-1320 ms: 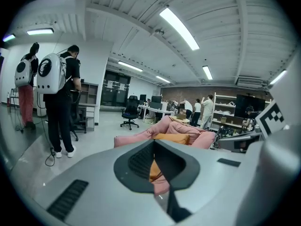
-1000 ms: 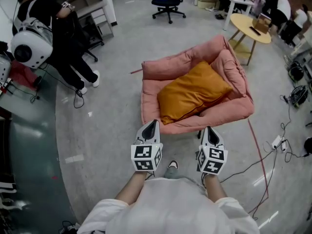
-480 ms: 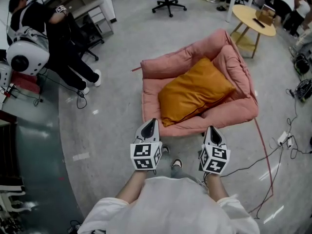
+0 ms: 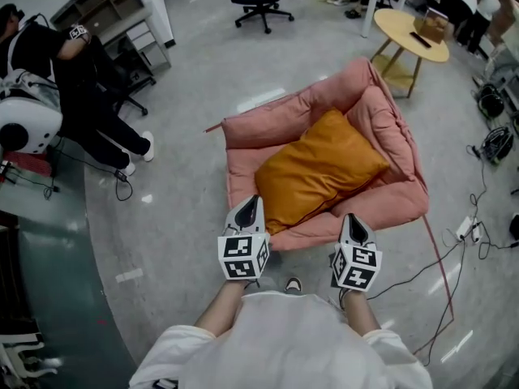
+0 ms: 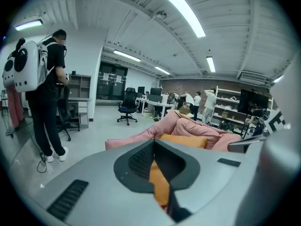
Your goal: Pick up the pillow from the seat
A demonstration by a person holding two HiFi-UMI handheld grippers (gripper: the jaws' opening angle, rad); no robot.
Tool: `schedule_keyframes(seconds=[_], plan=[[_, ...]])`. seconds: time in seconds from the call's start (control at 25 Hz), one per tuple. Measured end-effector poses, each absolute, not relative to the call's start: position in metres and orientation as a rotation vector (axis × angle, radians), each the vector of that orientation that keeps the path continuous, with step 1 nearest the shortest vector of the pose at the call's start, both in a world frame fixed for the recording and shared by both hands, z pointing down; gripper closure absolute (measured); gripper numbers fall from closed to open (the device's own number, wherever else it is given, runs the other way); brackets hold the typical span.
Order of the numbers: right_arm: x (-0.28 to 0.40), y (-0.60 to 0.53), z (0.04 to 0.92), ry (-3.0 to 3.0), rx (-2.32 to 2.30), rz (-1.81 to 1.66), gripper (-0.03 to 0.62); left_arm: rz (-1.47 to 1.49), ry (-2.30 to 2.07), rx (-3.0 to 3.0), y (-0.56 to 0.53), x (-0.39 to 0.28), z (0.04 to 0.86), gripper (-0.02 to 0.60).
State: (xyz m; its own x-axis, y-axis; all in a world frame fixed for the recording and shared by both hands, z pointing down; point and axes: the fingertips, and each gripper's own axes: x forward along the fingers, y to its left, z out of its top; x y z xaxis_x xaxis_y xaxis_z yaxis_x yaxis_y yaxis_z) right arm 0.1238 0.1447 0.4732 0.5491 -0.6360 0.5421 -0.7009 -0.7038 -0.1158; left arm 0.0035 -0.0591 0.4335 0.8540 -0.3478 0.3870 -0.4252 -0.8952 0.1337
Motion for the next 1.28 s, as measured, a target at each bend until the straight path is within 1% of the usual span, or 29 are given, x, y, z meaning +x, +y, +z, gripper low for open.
schedule_keyframes(seconds=[0.32, 0.6, 0.88, 1.28], plan=[[0.161, 0.086, 0.464, -1.08, 2.68, 0.842, 0.565, 0.524, -0.512, 2.825, -0.128, 0.053, 0.435, 0.574], [0.171, 0.058, 0.478, -1.006, 2.682, 0.905, 0.565, 0.587, -0.443, 2.803, -0.168, 0.076, 0.457, 0.574], [0.182, 0.053, 0.52, -0.977, 2.666, 1.025, 0.565, 0.733, -0.377, 2.776, -0.165, 0.1, 0.502, 0.574], [0.18, 0.047, 0.575, -1.02, 2.609, 1.215, 0.562, 0.859, -0.25, 2.662, -0.154, 0.131, 0.556, 0.573]])
